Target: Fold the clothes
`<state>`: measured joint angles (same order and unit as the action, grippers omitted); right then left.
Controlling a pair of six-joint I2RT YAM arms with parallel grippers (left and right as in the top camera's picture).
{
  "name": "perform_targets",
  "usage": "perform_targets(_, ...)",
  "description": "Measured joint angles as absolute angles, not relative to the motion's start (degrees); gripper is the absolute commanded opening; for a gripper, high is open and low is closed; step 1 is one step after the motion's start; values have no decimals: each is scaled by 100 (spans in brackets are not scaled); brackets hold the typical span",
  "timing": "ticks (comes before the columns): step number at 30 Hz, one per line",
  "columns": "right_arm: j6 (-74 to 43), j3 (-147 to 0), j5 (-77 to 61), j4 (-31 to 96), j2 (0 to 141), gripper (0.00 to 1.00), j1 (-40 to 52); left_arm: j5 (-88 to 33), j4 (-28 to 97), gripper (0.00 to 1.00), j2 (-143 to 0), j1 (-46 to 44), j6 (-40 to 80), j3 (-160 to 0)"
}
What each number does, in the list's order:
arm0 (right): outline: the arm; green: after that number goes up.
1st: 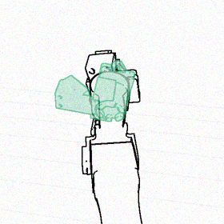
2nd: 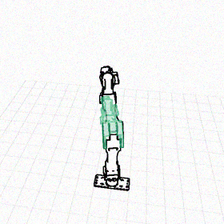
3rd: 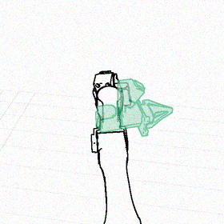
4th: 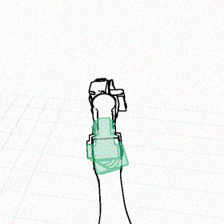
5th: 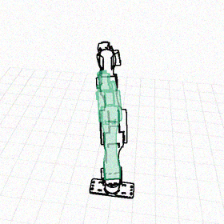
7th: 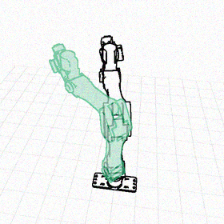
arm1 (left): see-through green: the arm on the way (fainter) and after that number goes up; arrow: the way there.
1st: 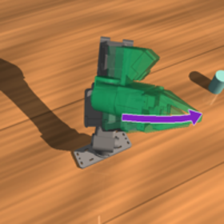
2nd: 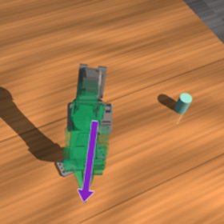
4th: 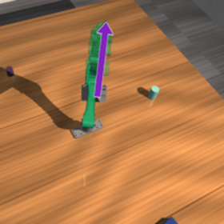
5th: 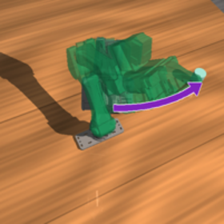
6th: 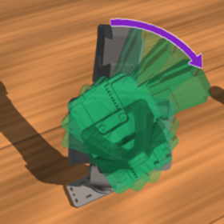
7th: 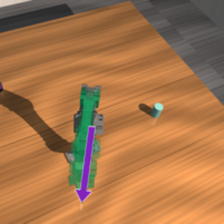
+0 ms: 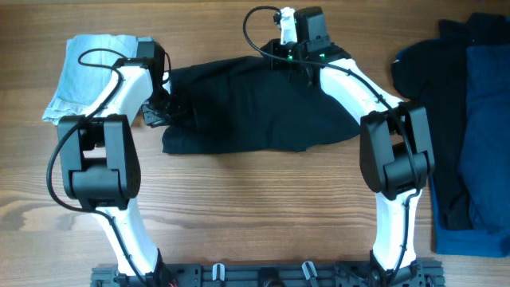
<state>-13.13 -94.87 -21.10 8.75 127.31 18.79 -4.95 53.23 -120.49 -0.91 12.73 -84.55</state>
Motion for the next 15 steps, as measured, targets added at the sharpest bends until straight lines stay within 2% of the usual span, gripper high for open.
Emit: perform_targets(15, -1313, -9502, -1750, -604, 13920, 13, 2617, 38, 5634, 4, -11172, -484, 1162, -8482)
